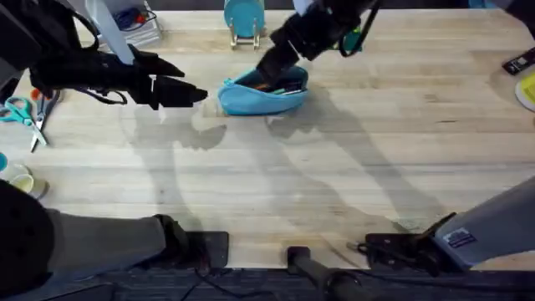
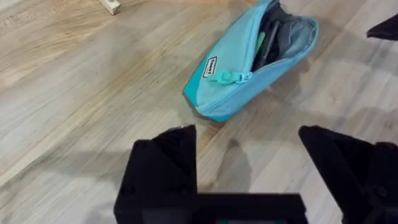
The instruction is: Unzip the bag, pick up the pens from the table one at a time and place them inside, then zip the bag closed.
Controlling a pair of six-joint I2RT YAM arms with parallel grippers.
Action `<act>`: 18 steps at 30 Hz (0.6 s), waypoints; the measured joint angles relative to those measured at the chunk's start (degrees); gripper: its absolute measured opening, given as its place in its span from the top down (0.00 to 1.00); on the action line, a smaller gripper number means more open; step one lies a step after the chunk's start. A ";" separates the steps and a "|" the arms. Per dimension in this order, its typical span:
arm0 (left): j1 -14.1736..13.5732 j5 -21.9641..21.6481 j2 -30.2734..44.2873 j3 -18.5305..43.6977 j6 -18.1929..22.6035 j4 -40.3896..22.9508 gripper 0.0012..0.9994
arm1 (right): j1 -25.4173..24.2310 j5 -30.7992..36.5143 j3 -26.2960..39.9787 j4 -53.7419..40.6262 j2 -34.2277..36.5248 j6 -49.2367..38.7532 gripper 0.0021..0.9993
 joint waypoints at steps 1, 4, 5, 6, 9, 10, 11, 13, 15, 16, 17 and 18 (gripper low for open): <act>0.00 0.00 0.00 0.00 0.00 0.01 0.01 | 0.53 0.01 0.89 0.43 0.00 0.01 0.00; 0.00 0.00 0.00 0.00 0.00 0.00 0.01 | 1.71 0.00 3.28 2.54 0.00 0.04 0.00; 0.00 0.00 0.00 0.00 0.00 0.00 0.01 | 2.05 0.00 3.85 3.18 0.00 0.07 0.00; 0.00 0.00 0.00 0.00 0.00 0.00 0.01 | 2.34 0.00 4.29 3.71 0.00 0.15 0.00; 0.00 0.00 0.00 0.00 0.00 0.00 0.01 | 2.94 0.02 4.56 5.13 0.00 0.43 0.00; 0.00 0.00 0.00 0.00 0.00 0.00 0.01 | 3.15 0.00 4.56 5.56 0.00 0.53 0.00; 0.00 0.00 0.00 0.00 0.00 0.00 0.01 | 3.33 0.02 4.55 6.04 0.00 0.68 0.00; 0.00 0.00 0.00 0.00 0.00 0.00 0.01 | 3.69 0.02 4.56 7.53 0.00 0.90 0.00; 0.00 0.00 0.00 0.00 0.00 0.00 0.01 | 4.30 0.04 4.56 8.89 0.05 1.11 0.00; 0.00 0.00 0.00 0.00 0.00 0.00 0.01 | 4.63 0.04 4.56 9.38 0.11 1.16 0.00; 0.00 0.00 0.00 0.00 0.00 -0.01 0.01 | 5.03 0.04 4.61 9.67 0.34 1.27 0.00; 0.00 0.00 0.00 0.00 0.00 -0.06 0.01 | 5.38 0.02 4.70 9.87 0.68 1.29 0.00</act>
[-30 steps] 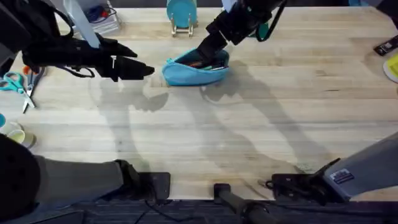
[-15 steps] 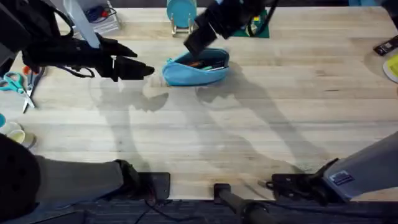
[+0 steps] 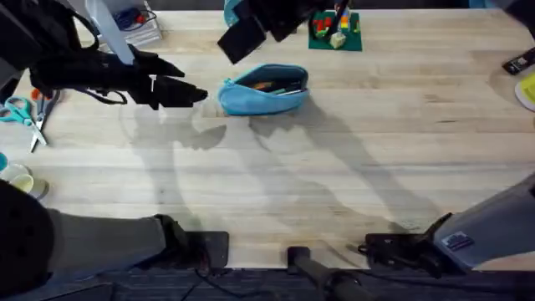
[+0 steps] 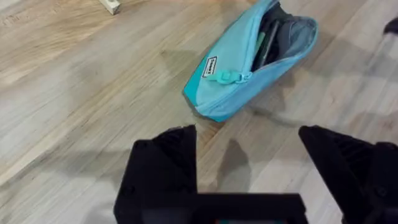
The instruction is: Unzip the bag, pick up the pens from the table one at a time and place them inside, then zip the bag closed.
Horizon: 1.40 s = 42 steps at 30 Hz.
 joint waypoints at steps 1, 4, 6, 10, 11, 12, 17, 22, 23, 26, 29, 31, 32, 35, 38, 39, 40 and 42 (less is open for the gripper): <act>0.00 0.00 0.00 0.00 0.00 -0.14 0.01 | 0.36 0.00 0.06 0.27 0.51 0.02 0.00; 0.00 0.00 0.00 0.00 0.00 -0.53 0.01 | 1.05 0.00 0.06 1.09 2.34 0.13 0.00; 0.00 0.00 0.00 0.00 0.00 -0.60 0.01 | 1.28 0.00 0.06 2.70 3.68 0.75 0.00; 0.00 0.00 0.00 0.00 0.00 -0.62 0.01 | 1.28 0.00 0.06 4.26 5.46 1.98 0.00; 0.00 0.00 0.00 0.00 0.00 -0.60 0.01 | 1.28 0.00 0.06 4.43 5.80 2.31 0.00; 0.00 0.00 0.00 0.00 0.00 -0.61 0.01 | 1.28 0.00 0.06 4.52 6.09 2.59 0.00; 0.00 0.00 0.00 0.00 0.00 -0.60 0.01 | 1.54 0.00 0.06 5.32 8.04 3.82 0.00; 0.00 0.00 0.00 0.00 0.00 -0.60 0.01 | 2.76 0.00 0.06 7.54 10.14 4.07 0.00; 0.00 0.00 0.00 0.00 0.00 -0.60 0.01 | 3.11 0.00 0.06 7.72 10.59 4.07 0.00; 0.00 0.00 0.00 0.00 0.00 -0.60 0.01 | 3.91 0.00 0.06 7.97 11.99 4.12 0.00; 0.00 0.00 0.00 0.00 0.00 -0.60 0.01 | 4.45 0.00 0.06 8.05 13.24 4.32 0.00; 0.00 -0.29 0.00 0.00 0.02 -0.59 0.01 | 4.56 -0.03 0.06 8.11 13.86 4.34 0.00; 0.00 -0.57 0.00 0.00 0.02 -0.58 0.01 | 4.56 -0.04 0.06 8.14 14.08 4.47 0.00; 0.00 -1.08 0.00 0.00 0.02 -0.58 0.01 | 4.60 -0.02 0.06 8.24 14.78 4.72 0.00; 0.02 -1.51 0.00 0.00 0.04 -0.55 0.01 | 4.60 -0.04 0.06 8.82 15.40 4.76 0.00; 0.07 -1.72 0.00 0.00 0.02 -0.53 0.01 | 4.60 -0.04 0.06 9.24 15.58 4.76 0.00; 0.11 -1.75 0.00 0.00 0.02 -0.53 0.01 | 4.60 -0.04 0.06 9.56 15.70 4.74 0.00; 0.15 -1.83 0.00 0.00 0.02 -0.53 0.01 | 4.60 -0.04 0.06 9.93 15.94 4.76 0.01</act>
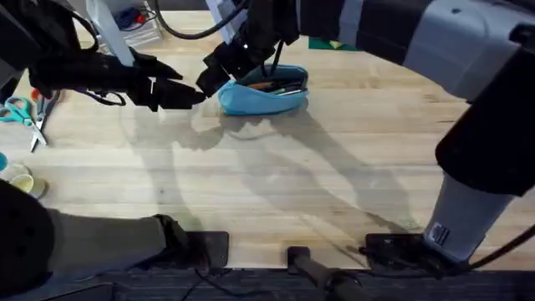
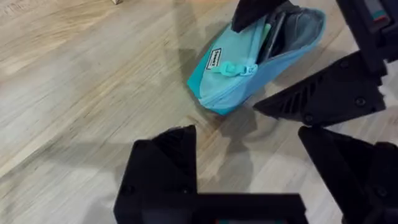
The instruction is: Unzip the bag, pick up the pens from the table one at a time and place them inside, then zip the bag closed.
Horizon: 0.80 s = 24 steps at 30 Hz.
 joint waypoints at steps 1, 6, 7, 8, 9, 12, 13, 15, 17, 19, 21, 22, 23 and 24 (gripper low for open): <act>0.00 -0.12 0.00 0.00 0.00 -0.02 0.01 | 0.00 0.00 0.00 0.11 0.13 0.00 0.01; 0.00 -0.48 0.00 0.00 0.00 -0.07 0.01 | 0.00 0.30 0.02 0.38 1.20 0.18 0.01; 0.00 -0.55 0.00 0.00 0.04 -0.04 0.01 | 0.00 0.48 0.02 0.53 1.55 0.20 0.01; 0.00 -0.59 0.00 0.00 0.02 -0.07 0.01 | 0.00 0.68 0.02 0.65 1.89 0.20 0.01; 0.00 -0.35 0.00 0.00 -0.02 -0.07 0.01 | 0.00 0.90 0.01 0.78 2.24 0.20 0.01; 0.00 -0.03 0.00 0.00 0.00 -0.07 0.01 | 0.04 1.49 0.01 1.30 3.18 0.20 0.09; 0.00 0.08 0.00 0.00 0.00 -0.07 0.01 | 0.07 1.82 0.00 1.48 3.37 0.18 0.14; 0.00 0.23 0.00 0.00 -0.01 -0.07 0.01 | 0.11 2.22 0.01 1.61 3.54 0.33 0.22; 0.00 0.52 0.00 0.00 -0.02 -0.07 0.01 | 0.11 2.41 0.00 1.75 3.57 0.35 0.27; 0.00 0.60 0.00 0.00 -0.01 -0.07 0.01 | 0.11 2.62 0.01 2.06 3.56 0.35 0.28; 0.00 0.66 0.00 0.00 -0.01 -0.07 0.01 | 0.11 2.69 0.01 2.93 3.57 0.35 0.28; 0.00 0.70 0.00 0.00 -0.01 -0.07 0.01 | 0.11 2.74 0.00 3.46 3.57 0.35 0.28; 0.00 0.76 0.00 0.00 0.00 -0.07 0.01 | 0.11 2.82 0.02 4.04 3.57 0.35 0.28; 0.00 0.78 0.00 0.00 -0.01 -0.07 0.01 | 0.11 2.85 0.01 4.43 3.57 0.35 0.28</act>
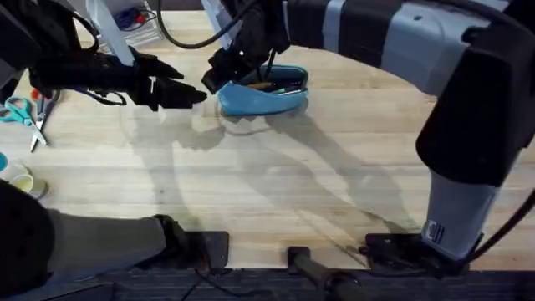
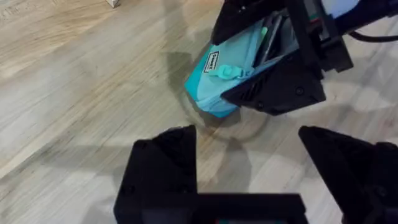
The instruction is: Unzip the bag, pick up the pens from the table one at a time and place them inside, then zip the bag closed.
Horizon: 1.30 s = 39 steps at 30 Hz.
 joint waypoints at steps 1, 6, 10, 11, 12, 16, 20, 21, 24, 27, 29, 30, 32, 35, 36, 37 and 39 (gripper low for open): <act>0.00 0.00 0.00 0.00 -0.01 0.00 0.01 | 0.00 0.01 -0.01 0.19 -0.01 0.03 0.28; 0.00 0.00 0.00 0.00 0.01 0.00 0.01 | 0.00 0.01 0.01 -1.27 0.00 0.59 0.33; 0.00 0.00 0.00 0.00 0.01 0.02 0.01 | 0.00 -0.01 -0.01 -2.18 0.00 0.87 0.40; 0.00 0.00 0.00 0.00 0.00 0.00 0.01 | 0.00 -0.01 0.00 -2.16 -0.01 0.90 0.42; 0.00 0.00 0.00 0.00 0.00 0.00 0.01 | 0.00 -0.02 0.01 -2.11 -0.01 0.91 0.44; 0.00 0.00 0.00 0.00 0.01 0.00 0.01 | 0.15 -0.01 -0.01 -1.55 0.00 1.16 0.49; 0.00 0.00 0.00 0.00 -0.01 0.00 0.01 | 0.22 -0.01 -0.01 -0.93 0.00 1.31 0.53; 0.00 0.00 0.00 0.00 0.01 0.00 0.01 | 0.22 -0.03 0.00 -0.91 0.00 1.32 0.56; 0.00 0.00 0.00 0.00 -0.01 0.00 0.01 | 0.22 -0.03 -0.01 -0.84 0.00 1.33 0.61; 0.00 0.00 0.00 0.00 0.01 0.00 0.01 | 0.33 -0.19 -0.01 -0.82 0.00 1.38 0.70; 0.00 0.00 0.00 0.00 0.00 0.00 0.01 | 0.37 -0.25 -0.01 -0.82 0.00 1.56 0.71; 0.00 0.00 0.00 0.00 -0.01 0.00 0.01 | 0.37 -0.25 -0.01 -0.80 0.00 1.75 0.71; 0.00 0.00 0.00 0.00 0.00 0.00 0.01 | 0.37 -0.27 -0.01 -0.80 -0.01 1.80 0.73; 0.00 0.00 0.00 0.00 0.01 0.00 0.01 | 0.42 -0.23 0.01 -0.74 0.00 1.97 0.79; 0.00 0.00 0.00 0.00 -0.01 0.00 0.01 | 0.42 -0.23 -0.01 -0.74 0.00 1.97 0.80; 0.00 0.00 0.00 0.00 0.01 0.00 0.01 | 0.42 -0.20 0.00 -0.74 0.00 1.97 0.81; 0.00 0.00 0.00 0.00 -0.01 0.00 0.01 | 0.42 -0.20 -0.01 -0.73 -0.02 1.97 0.86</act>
